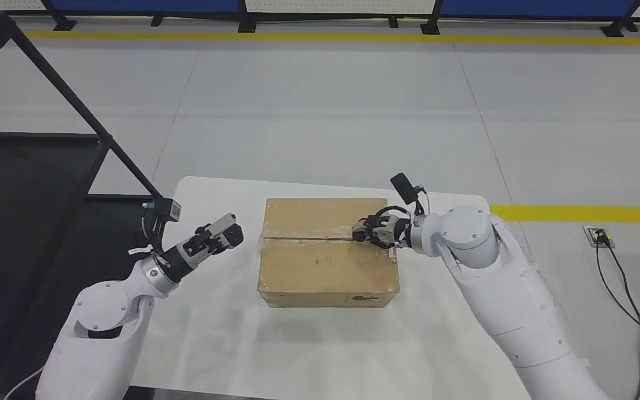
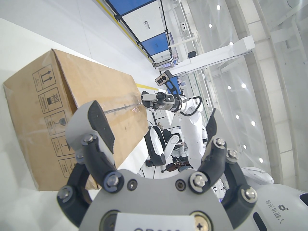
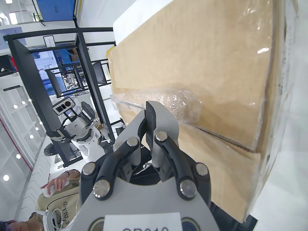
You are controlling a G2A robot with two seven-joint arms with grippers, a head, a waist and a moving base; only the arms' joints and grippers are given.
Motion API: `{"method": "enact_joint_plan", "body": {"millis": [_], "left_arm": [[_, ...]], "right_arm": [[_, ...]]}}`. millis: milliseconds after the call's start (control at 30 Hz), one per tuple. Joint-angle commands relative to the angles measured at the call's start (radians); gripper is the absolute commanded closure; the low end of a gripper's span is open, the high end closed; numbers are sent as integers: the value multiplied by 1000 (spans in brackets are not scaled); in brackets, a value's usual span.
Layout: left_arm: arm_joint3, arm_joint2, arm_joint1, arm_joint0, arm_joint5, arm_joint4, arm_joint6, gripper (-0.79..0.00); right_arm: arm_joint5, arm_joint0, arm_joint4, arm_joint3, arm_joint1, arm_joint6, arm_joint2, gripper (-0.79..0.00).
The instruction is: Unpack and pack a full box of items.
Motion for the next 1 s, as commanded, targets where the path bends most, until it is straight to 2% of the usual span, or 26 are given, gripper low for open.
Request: {"method": "enact_joint_plan", "body": {"millis": [0, 167, 600, 967], "left_arm": [[-1, -8, 2, 8, -2, -4, 2, -785], [-7, -23, 6, 21, -3, -9, 3, -785], [-14, -33, 12, 32, -6, -15, 13, -785], [8, -85, 20, 77, -35, -47, 24, -785]], "right_arm": [[-2, 24, 9, 50, -7, 14, -24, 0], [-21, 68, 14, 134, -23, 46, -78, 0], [-76, 151, 12, 226, -70, -5, -183, 0], [-126, 255, 79, 331, -163, -27, -325, 0]]}}
